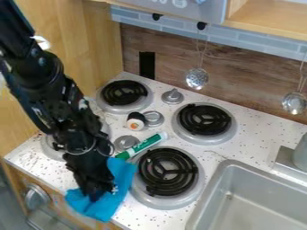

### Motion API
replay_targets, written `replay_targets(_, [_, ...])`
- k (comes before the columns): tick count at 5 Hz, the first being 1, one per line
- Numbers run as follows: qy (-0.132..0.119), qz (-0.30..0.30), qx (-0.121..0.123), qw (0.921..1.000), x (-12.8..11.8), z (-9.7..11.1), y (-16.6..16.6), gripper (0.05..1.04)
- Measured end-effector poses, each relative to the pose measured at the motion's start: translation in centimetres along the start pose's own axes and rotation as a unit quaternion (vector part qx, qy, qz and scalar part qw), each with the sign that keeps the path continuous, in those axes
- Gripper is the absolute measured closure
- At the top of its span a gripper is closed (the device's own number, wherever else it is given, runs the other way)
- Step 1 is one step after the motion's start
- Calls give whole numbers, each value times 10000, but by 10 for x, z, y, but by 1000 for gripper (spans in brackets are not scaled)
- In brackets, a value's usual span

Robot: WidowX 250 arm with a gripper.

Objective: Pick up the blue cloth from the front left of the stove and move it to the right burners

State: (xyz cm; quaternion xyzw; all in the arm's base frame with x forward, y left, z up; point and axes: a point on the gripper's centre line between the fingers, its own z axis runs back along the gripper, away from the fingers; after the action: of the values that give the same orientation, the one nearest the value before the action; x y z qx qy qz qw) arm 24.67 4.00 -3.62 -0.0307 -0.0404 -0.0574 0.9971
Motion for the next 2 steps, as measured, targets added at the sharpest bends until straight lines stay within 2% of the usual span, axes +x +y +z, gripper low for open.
replay_targets(1, [-18, -275, -137, 9995, 4, 4, -23, 982])
replay_targets(2, [-4, -352, -257, 9990, 5, 4, -35, 988])
